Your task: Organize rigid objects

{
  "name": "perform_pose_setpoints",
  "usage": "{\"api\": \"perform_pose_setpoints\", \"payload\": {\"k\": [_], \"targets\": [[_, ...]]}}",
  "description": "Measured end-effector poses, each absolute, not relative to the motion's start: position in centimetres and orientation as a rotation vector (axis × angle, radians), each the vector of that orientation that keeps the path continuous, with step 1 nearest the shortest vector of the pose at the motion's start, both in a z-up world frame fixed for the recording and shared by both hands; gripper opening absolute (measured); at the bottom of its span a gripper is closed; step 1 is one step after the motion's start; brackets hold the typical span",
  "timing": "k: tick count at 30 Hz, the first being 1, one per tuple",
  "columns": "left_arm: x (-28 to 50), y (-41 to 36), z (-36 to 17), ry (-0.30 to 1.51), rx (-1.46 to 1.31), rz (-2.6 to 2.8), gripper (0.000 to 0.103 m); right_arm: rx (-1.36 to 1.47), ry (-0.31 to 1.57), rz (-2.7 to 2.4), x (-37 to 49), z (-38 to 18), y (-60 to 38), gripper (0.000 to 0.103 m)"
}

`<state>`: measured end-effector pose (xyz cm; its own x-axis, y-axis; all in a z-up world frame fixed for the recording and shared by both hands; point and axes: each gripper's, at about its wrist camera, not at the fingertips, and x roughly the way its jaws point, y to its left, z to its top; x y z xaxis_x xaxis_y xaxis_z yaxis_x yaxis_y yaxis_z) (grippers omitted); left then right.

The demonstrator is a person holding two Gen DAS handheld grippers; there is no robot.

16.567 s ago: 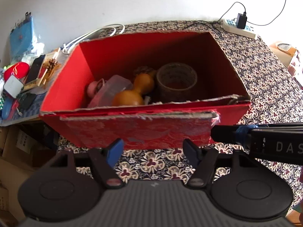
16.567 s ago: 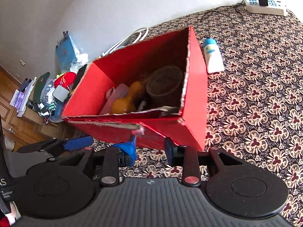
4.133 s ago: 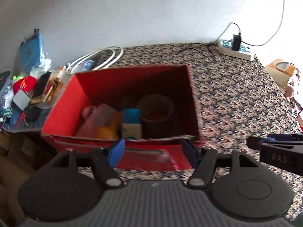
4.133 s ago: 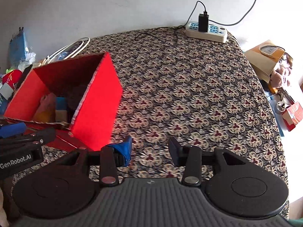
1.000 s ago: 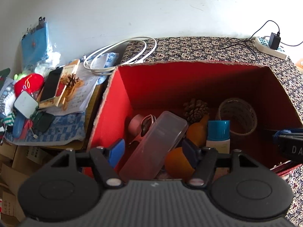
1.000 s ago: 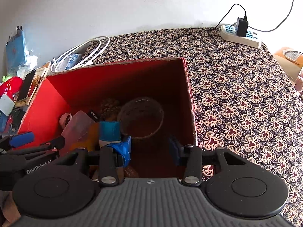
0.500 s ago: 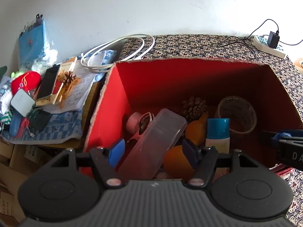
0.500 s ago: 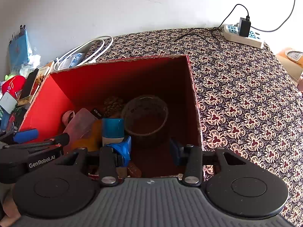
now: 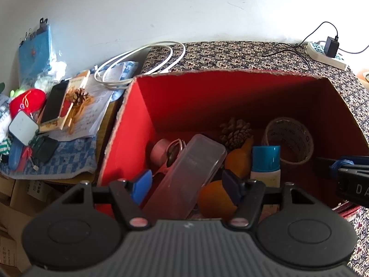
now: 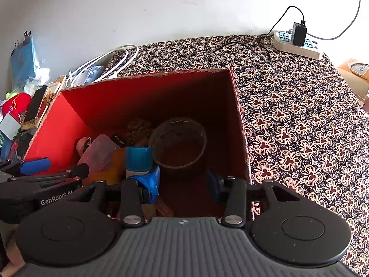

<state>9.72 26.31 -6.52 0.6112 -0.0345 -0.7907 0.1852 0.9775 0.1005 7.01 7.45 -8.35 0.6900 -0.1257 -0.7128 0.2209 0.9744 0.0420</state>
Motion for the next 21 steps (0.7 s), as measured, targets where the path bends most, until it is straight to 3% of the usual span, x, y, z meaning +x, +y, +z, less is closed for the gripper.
{"api": "perform_pose_setpoints", "payload": {"k": [21], "targets": [[14.1,25.9,-7.4,0.89,0.187,-0.137,0.068,0.015,0.654,-0.159,10.6,-9.3,7.4,0.028]]}}
